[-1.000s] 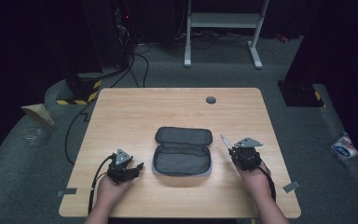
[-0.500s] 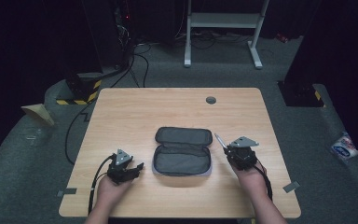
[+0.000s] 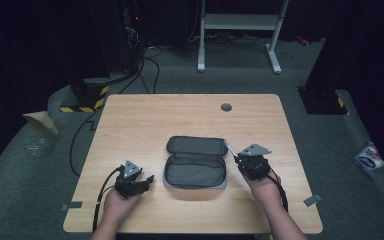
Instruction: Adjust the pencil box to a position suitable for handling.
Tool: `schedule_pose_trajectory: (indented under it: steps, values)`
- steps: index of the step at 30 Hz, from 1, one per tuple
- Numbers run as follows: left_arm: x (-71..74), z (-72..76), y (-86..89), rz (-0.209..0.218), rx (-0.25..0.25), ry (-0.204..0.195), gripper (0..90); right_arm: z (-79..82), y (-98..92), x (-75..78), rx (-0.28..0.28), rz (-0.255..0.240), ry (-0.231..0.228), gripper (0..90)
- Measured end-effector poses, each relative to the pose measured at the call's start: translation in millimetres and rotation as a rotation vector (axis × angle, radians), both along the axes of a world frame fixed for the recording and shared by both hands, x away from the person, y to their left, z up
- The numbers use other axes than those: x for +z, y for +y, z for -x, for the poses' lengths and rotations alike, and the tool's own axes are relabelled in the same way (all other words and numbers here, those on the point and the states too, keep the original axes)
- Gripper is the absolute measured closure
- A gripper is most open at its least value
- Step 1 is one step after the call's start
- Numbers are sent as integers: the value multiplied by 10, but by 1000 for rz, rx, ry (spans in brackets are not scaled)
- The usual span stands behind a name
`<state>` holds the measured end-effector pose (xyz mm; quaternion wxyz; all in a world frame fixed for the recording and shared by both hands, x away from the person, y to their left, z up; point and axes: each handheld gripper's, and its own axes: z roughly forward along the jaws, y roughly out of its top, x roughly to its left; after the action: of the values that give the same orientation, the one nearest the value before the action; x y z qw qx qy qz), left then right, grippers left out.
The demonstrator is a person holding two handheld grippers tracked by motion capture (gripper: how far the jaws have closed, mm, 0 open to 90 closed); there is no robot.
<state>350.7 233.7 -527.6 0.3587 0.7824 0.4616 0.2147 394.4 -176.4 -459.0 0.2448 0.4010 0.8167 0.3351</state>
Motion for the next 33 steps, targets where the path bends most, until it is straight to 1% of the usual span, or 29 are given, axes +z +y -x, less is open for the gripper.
schedule_pose_trajectory:
  steps: [3, 9, 10, 12, 17, 20, 29, 32, 33]
  values:
    - [0, -1, 1, -1, 0, 0, 412, 9, -5, -22, -3, 4, 10, 783]
    - [0, 1, -2, -2, 2, -2, 411, 21, -12, -35, -2, 4, 9, 783]
    - [0, 1, -2, -3, 2, -2, 411, 27, -4, -48, -2, 8, 17, 783]
    - [-1, -2, -1, 2, 4, 0, 412, 26, 1, -54, 3, 14, 15, 783]
    - [0, -14, 0, -2, 4, -2, 414, 24, 12, -47, 4, 8, 17, 784]
    - [0, -13, 0, -3, 4, -2, 414, 28, 51, -38, 18, 15, 13, 783]
    - [0, -10, 0, -1, 4, 0, 414, 62, 160, -1, 51, 9, 9, 783]
    - [-1, -6, -1, 0, 4, -1, 414, 76, 221, 28, 75, 2, 1, 784]
    - [0, -6, -1, 0, 4, -1, 414, 93, 268, 48, 91, -1, 0, 783]
